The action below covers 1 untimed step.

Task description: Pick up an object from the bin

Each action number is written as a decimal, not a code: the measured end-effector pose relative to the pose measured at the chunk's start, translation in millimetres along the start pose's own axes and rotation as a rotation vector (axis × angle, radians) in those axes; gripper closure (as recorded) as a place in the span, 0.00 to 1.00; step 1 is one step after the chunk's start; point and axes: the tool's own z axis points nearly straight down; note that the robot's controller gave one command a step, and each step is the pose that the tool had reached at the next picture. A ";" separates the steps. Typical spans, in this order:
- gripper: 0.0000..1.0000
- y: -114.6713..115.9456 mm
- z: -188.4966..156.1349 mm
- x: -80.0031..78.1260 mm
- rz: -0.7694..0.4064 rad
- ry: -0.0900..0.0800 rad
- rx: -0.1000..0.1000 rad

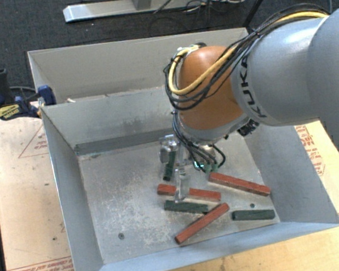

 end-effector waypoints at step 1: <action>0.00 -51.3 66.2 52.9 0.165 -0.001 0.000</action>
Offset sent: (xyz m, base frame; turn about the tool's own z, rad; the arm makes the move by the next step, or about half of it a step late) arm -0.0521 -0.0511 -0.0649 0.1633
